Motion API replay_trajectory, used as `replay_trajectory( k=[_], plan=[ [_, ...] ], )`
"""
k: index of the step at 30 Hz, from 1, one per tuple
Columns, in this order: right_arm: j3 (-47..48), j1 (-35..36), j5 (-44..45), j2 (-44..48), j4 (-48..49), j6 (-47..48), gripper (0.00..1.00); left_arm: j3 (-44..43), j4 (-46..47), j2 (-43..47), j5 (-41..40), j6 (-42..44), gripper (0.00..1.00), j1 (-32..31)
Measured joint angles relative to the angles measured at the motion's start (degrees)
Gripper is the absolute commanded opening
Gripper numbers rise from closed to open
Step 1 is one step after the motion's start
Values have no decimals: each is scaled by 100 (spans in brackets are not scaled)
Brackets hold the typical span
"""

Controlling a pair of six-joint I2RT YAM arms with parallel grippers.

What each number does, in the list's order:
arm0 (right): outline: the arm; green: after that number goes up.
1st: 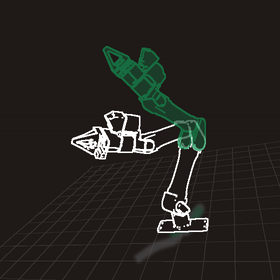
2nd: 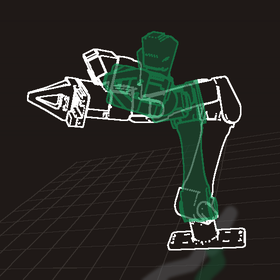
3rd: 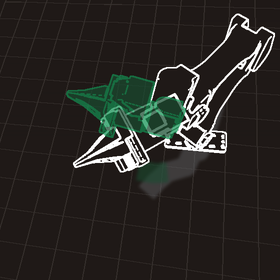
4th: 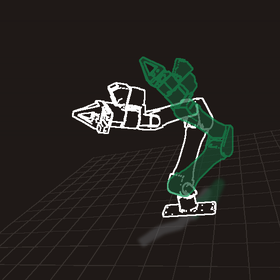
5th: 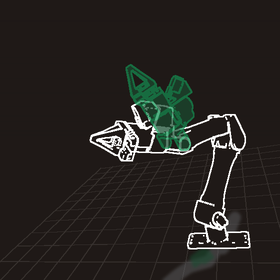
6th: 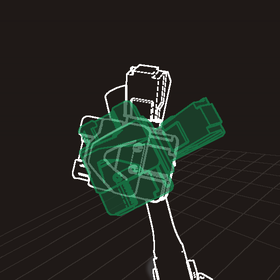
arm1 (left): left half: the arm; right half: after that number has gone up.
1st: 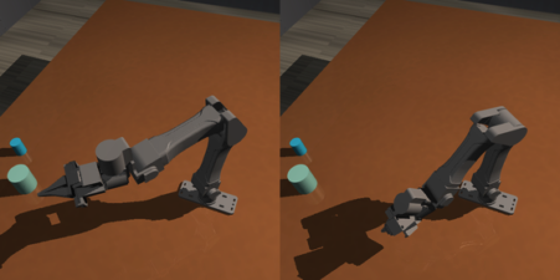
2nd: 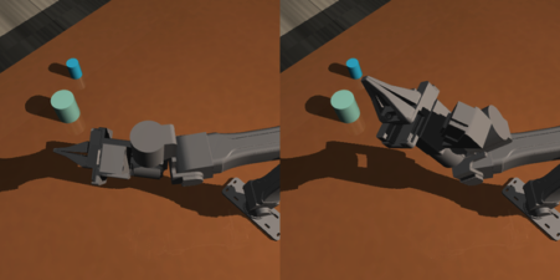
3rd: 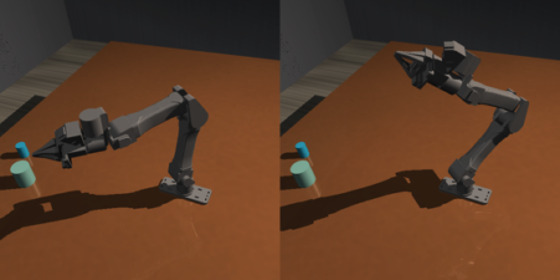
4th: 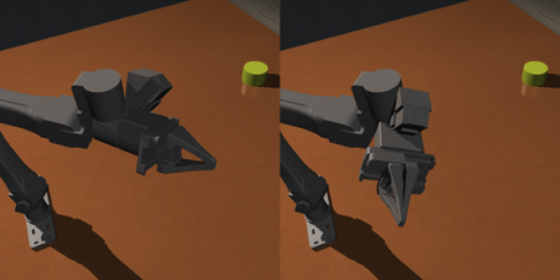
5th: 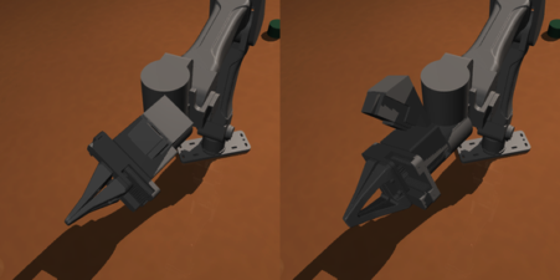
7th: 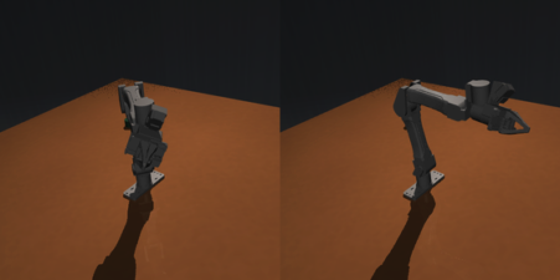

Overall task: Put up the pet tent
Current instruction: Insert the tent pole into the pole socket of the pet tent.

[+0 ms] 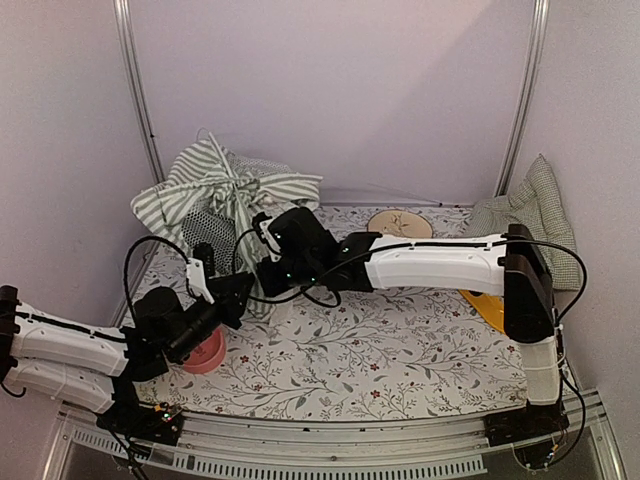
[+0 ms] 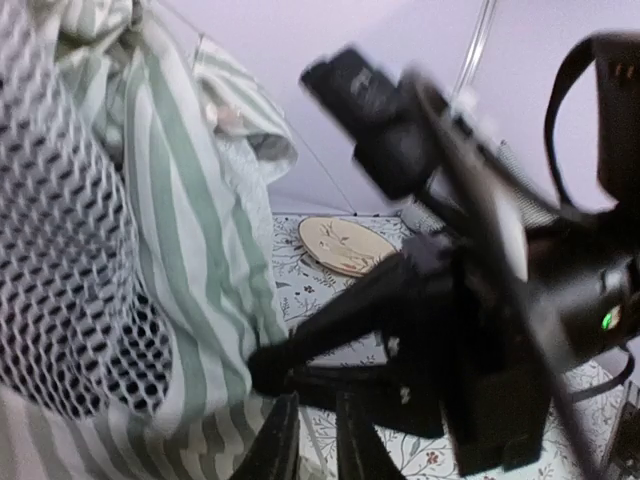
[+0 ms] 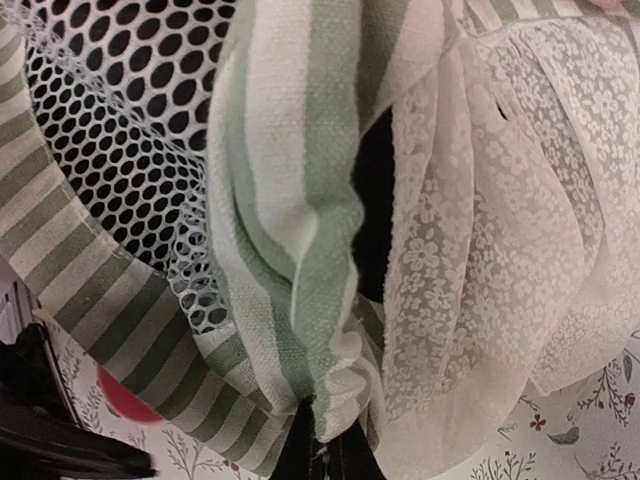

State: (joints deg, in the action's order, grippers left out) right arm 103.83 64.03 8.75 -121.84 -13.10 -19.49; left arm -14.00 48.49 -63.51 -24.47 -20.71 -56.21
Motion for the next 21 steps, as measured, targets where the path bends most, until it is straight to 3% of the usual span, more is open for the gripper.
replay_trajectory(
  k=[5,21],
  plan=[
    [-369,9,129,-247,-396,131,0,0,260,-44,7,-203,27,26],
    [-474,9,195,-267,-487,195,0,0,-424,863,-289,-428,29,35]
  ],
)
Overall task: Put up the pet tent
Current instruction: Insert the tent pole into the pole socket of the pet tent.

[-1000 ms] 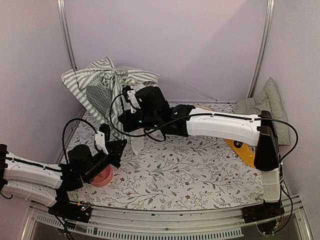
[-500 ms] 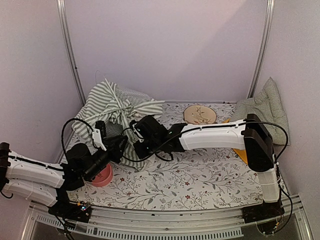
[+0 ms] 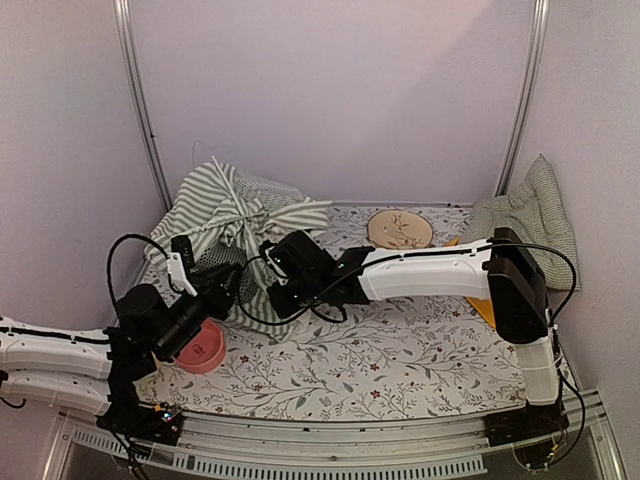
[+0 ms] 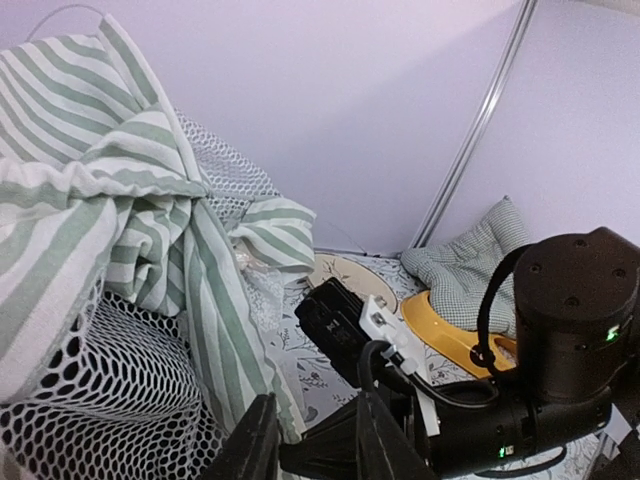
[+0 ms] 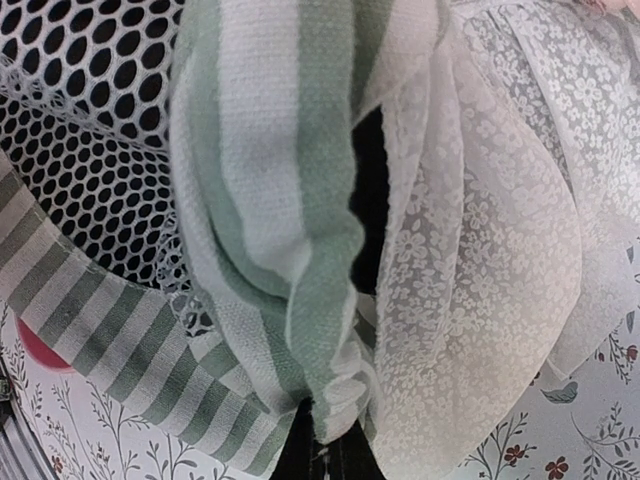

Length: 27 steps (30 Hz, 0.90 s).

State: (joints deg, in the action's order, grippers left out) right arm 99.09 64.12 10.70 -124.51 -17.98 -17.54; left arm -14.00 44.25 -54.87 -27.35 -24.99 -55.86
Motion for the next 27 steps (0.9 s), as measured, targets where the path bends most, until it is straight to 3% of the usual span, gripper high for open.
replay_trajectory(
  k=[6,13,19,24,27],
  plan=[
    [-162,-33,-190,2,146,-4,0,-424,-887,568,-9,-122,23,0],
    [-208,-127,-579,2,411,-140,0,-398,-1628,435,-26,-278,24,-382],
    [-210,-160,-778,2,457,-201,0,-223,-1805,-498,-278,-313,24,-1342],
    [-330,-210,-809,37,529,-216,0,-350,-1847,-1563,-393,-267,25,-1631],
    [-645,-286,-811,173,531,-262,0,-455,-1792,-1768,-424,-214,26,-1641]
  ],
)
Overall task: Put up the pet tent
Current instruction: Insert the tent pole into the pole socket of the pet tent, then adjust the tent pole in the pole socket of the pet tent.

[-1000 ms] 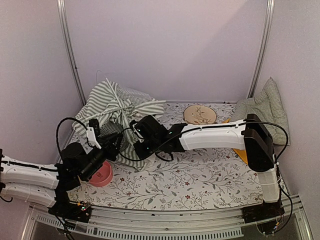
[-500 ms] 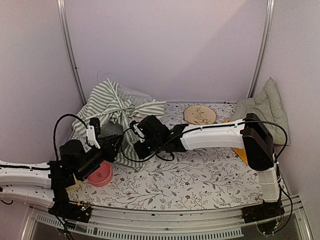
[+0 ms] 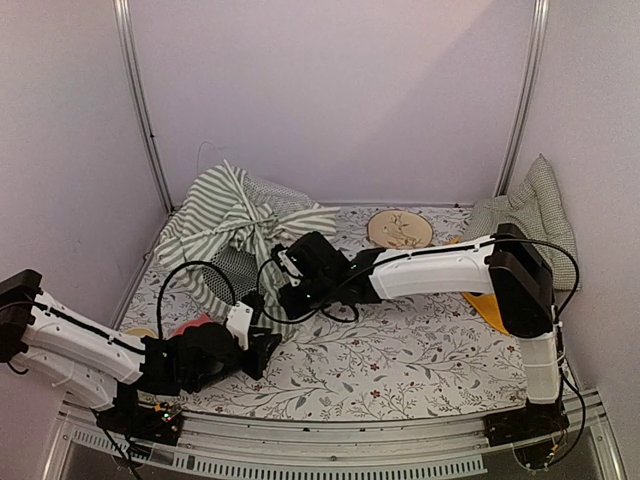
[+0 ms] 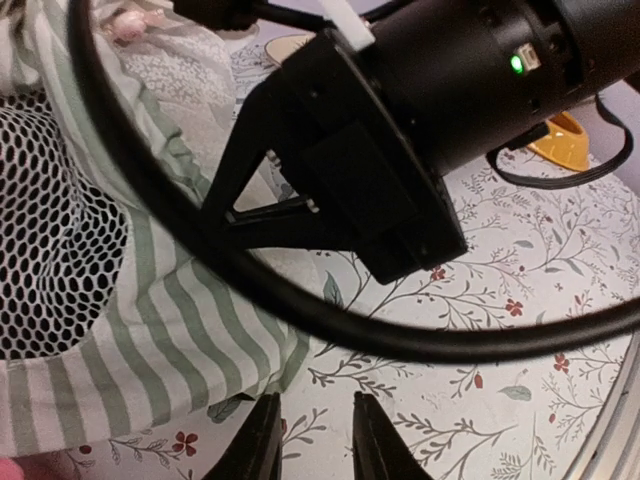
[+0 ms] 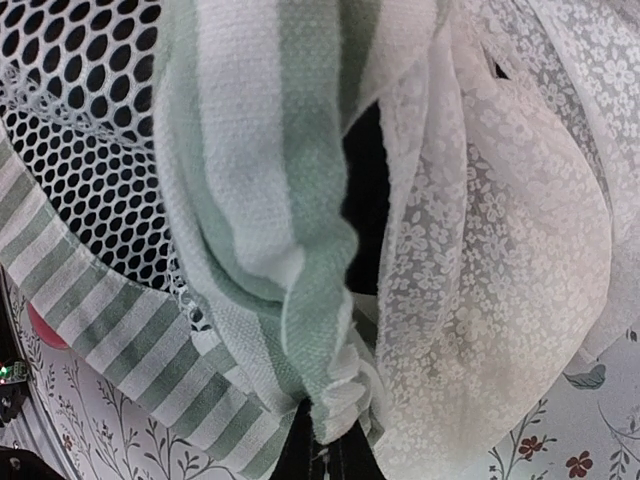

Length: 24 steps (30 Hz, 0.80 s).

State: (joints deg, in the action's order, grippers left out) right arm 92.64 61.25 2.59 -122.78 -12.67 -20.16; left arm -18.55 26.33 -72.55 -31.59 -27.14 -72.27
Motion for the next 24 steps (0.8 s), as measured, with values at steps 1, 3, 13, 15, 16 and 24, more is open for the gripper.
replay_trajectory(
  k=[1,3,13,15,16,24],
  plan=[
    [-105,-44,0,59,-26,-20,0,-11,68,0,-13,11,26,0],
    [-269,-142,-13,160,-44,-48,0,-13,190,0,-35,26,26,0],
    [216,-455,-297,227,-608,-133,0,282,763,356,98,79,22,26],
    [533,-455,-345,227,-732,-157,0,291,815,358,177,76,21,66],
    [667,-448,-369,227,-769,-170,0,291,835,358,238,74,21,87],
    [1322,-426,-496,184,-1073,-337,0,210,855,162,256,98,12,190]
  ],
)
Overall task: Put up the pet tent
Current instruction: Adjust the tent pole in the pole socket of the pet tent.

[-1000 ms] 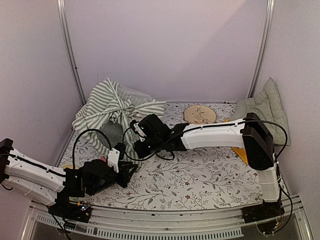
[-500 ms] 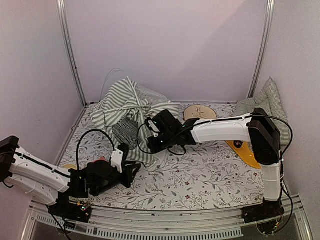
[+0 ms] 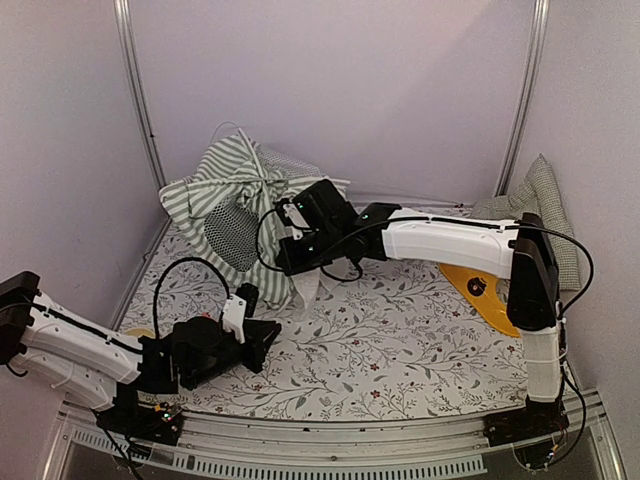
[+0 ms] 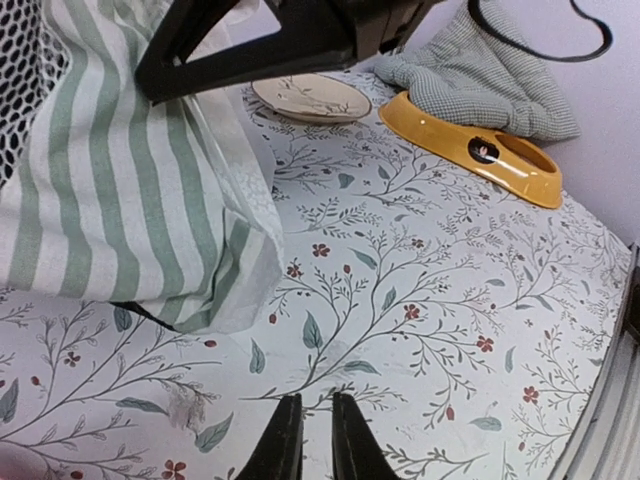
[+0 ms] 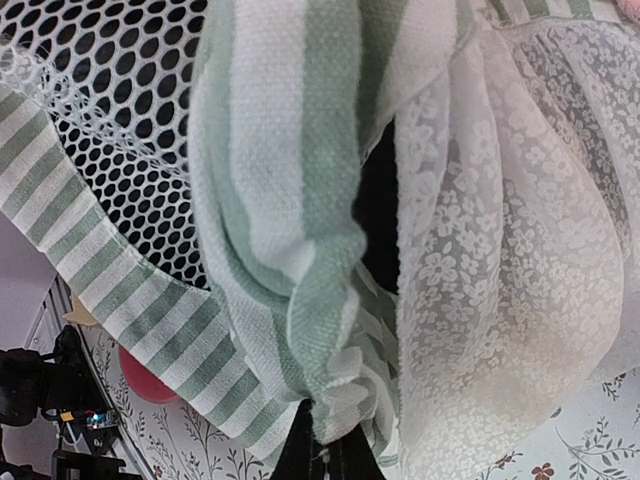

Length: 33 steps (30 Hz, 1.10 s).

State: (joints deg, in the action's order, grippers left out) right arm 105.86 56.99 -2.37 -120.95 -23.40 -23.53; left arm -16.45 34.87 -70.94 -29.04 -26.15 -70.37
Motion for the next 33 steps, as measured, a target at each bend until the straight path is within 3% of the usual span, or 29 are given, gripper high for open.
replay_trajectory(
  k=[8,17,29,33],
  plan=[
    [267,63,33,-66,-348,-94,0,-695,-177,-251,-525,573,20,-37],
    [544,111,22,-74,-496,-179,0,-796,-125,-398,-651,1338,15,205],
    [638,195,22,-74,-573,-243,0,-798,-127,-529,-498,1593,5,501],
    [638,199,22,-74,-575,-243,0,-852,-129,-577,-457,1606,10,527]
  ],
)
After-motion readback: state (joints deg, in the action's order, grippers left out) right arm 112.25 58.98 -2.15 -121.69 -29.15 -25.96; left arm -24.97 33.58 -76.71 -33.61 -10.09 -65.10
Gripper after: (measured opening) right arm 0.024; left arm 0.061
